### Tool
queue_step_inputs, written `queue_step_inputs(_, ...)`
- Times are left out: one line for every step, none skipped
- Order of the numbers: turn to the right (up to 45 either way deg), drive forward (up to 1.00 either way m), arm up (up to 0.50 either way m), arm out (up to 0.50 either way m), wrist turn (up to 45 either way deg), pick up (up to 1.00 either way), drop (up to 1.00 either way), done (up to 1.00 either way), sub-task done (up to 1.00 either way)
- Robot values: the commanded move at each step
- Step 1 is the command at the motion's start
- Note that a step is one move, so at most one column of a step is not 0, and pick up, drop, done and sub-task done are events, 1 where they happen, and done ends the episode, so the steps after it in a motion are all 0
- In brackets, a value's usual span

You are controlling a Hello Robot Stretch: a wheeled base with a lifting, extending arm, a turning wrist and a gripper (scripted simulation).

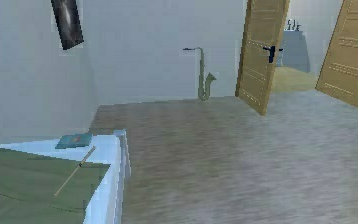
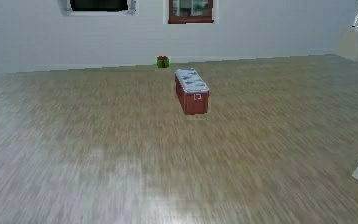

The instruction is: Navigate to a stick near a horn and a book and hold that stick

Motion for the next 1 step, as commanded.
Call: queue_step_inputs(-6.0, 0.0, 0.0, 0.0, 0.0, 0.0, 0.0, 0.0, 0.0)
